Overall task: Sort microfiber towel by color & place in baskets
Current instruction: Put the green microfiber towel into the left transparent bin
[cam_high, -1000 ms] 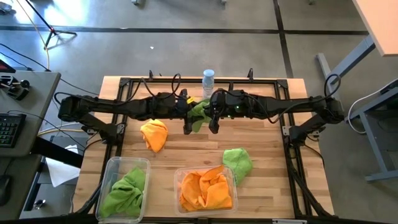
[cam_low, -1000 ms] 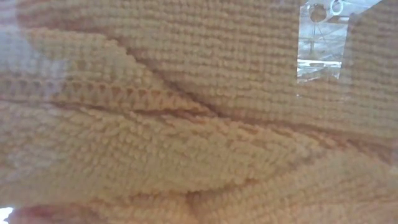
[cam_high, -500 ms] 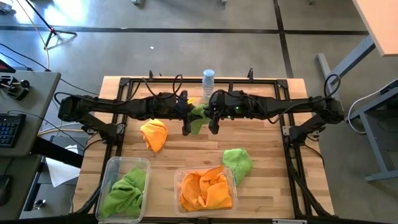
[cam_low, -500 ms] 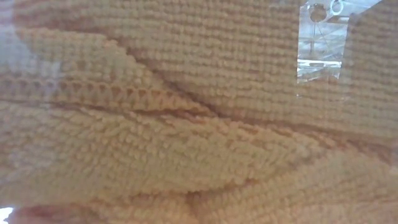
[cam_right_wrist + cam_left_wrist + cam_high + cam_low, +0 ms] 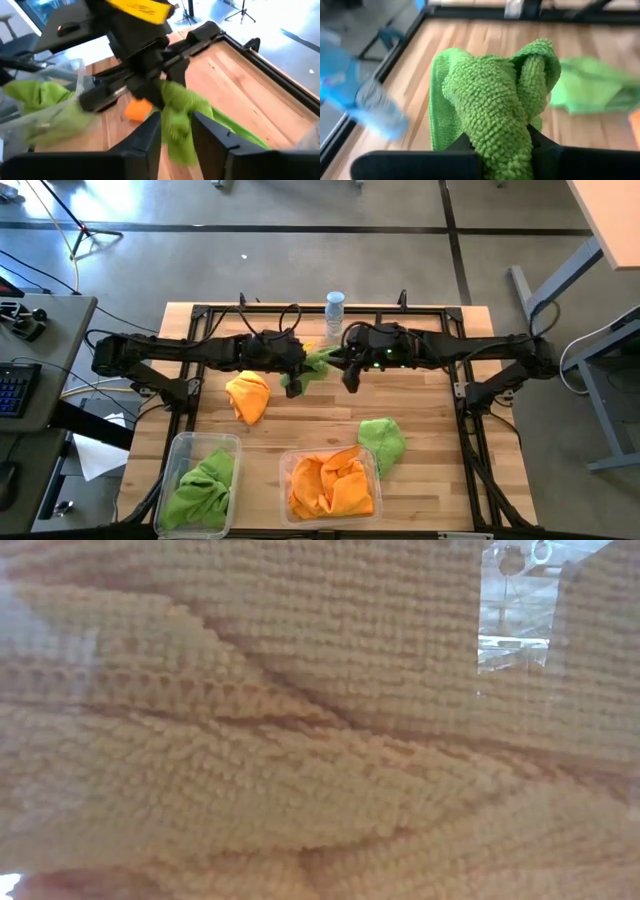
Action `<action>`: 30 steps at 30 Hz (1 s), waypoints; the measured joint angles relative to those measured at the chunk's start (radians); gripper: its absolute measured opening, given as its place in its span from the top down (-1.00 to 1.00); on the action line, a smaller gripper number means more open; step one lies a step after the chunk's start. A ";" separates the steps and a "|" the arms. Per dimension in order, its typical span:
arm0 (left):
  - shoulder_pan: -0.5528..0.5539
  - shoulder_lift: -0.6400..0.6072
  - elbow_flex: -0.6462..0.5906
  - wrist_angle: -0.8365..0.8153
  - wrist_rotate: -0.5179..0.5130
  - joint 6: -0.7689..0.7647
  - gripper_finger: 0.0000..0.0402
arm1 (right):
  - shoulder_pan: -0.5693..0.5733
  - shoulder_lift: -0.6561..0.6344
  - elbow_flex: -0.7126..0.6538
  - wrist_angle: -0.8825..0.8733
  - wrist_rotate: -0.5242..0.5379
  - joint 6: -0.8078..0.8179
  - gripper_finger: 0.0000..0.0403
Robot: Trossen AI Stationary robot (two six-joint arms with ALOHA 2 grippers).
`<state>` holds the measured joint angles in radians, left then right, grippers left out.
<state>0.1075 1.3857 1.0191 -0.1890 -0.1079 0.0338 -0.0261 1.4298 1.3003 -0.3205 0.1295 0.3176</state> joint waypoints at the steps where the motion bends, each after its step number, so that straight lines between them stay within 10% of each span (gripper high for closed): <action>1: 0.003 -0.004 -0.001 -0.026 -0.003 0.000 0.90 | 0.000 -0.014 0.000 -0.022 0.000 0.000 0.46; 8: -0.015 -0.083 0.003 -0.117 -0.041 -0.047 0.91 | 0.000 -0.097 -0.001 -0.270 0.054 0.026 0.40; 16: -0.146 -0.121 0.267 -0.626 -0.318 -0.257 0.91 | 0.008 -0.104 -0.017 -0.667 0.190 0.201 0.53; 30: -0.375 -0.121 0.462 -1.045 -0.397 -1.017 0.91 | 0.076 -0.402 -0.553 -0.491 0.007 0.368 0.91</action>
<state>-0.2676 1.2648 1.4814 -1.2341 -0.5049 -0.9836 0.0497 1.0279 0.7475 -0.8113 0.1363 0.6855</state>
